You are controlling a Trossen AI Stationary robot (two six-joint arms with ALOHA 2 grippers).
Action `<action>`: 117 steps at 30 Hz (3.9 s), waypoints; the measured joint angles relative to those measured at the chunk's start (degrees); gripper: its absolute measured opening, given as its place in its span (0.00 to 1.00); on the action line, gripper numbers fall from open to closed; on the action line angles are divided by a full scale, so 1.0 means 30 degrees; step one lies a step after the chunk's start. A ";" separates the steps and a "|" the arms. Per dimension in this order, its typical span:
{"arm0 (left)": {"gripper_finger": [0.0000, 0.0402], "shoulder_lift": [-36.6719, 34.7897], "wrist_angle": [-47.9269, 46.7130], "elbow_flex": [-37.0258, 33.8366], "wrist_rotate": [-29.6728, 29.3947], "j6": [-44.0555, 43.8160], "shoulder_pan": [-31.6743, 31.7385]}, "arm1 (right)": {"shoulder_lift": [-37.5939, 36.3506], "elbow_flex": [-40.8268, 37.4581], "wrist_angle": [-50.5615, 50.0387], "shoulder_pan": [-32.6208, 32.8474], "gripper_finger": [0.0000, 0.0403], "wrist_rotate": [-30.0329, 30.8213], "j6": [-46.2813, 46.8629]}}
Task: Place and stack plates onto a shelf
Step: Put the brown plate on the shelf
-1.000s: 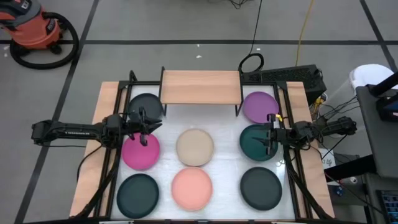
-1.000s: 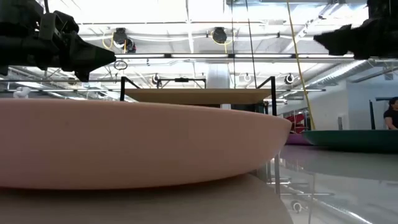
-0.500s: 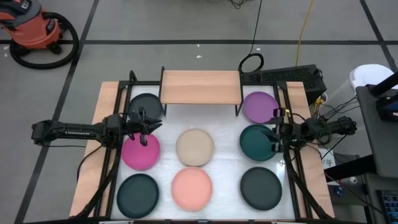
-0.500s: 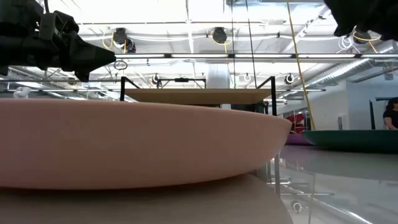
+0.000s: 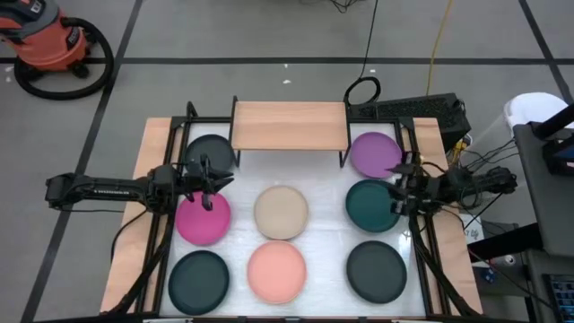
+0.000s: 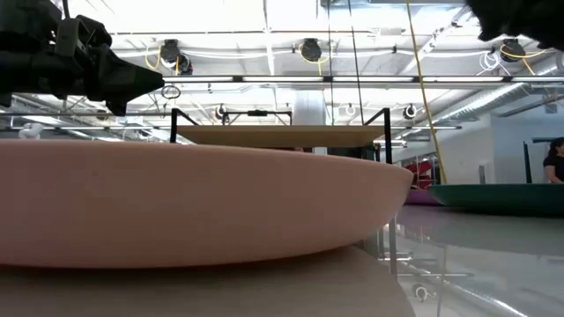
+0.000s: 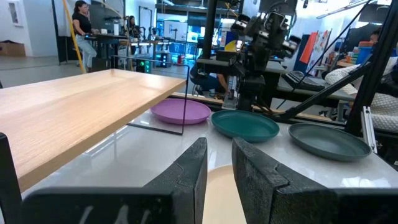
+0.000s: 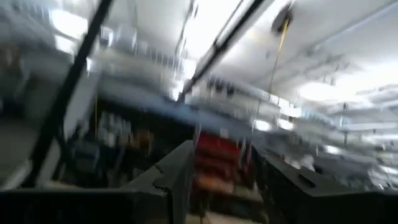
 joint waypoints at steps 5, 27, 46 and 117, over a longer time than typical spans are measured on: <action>0.20 0.0001 -0.0007 0.0000 0.0004 0.0000 -0.0001 | 0.4243 0.2571 -0.1413 -0.0007 0.36 0.3006 -0.0160; 0.20 -0.0004 -0.0006 0.0000 -0.0004 0.0000 -0.0004 | 2.5303 1.4570 -0.9051 -0.0012 0.36 -0.1820 0.3640; 0.20 0.0004 0.0000 0.0000 -0.0004 0.0000 0.0001 | 3.1767 1.4737 -0.8122 -0.0051 0.36 -0.3258 0.5476; 0.20 0.0004 0.0000 0.0000 -0.0011 0.0000 0.0001 | 2.6193 1.7364 -1.2626 -0.9748 0.01 0.1352 0.0857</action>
